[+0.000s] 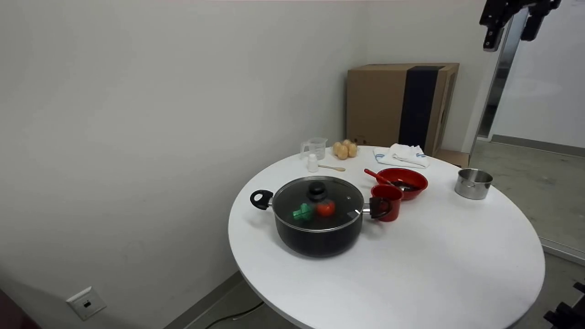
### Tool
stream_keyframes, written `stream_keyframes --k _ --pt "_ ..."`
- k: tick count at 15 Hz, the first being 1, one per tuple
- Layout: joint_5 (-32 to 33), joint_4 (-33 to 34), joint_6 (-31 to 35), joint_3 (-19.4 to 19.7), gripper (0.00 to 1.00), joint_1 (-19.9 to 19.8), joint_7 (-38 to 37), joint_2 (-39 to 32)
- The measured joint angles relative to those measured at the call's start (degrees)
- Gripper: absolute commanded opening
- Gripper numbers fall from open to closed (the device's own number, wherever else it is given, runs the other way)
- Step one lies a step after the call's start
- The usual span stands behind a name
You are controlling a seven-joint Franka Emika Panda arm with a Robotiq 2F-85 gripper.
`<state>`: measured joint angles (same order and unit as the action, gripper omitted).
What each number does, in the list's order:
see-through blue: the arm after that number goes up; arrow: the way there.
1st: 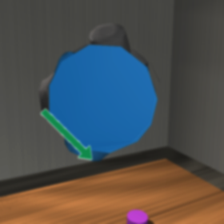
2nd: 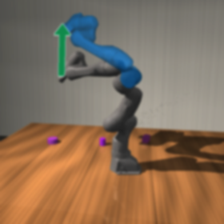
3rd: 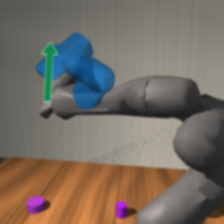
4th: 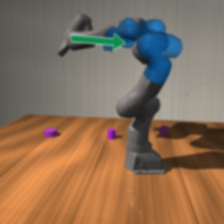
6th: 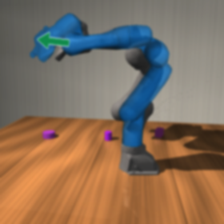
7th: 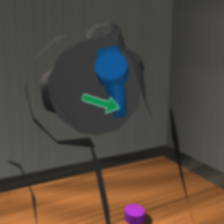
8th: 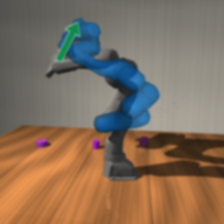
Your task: Put a spoonful of the things in the red bowl into the mug
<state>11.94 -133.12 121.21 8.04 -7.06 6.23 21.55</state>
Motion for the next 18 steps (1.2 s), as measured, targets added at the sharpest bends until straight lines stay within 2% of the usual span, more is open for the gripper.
stream_keyframes --k 4,8,11,18 --pt "-5.4 2.3 4.4 5.1 1.00 0.9 17.1 -8.0" --pt "-13.6 10.2 3.0 5.6 1.00 2.1 31.1 -17.7" --pt "-14.2 13.3 2.0 5.4 1.00 2.8 32.2 -20.7" --pt "-12.8 13.9 1.8 3.9 1.00 1.1 30.4 -20.9"
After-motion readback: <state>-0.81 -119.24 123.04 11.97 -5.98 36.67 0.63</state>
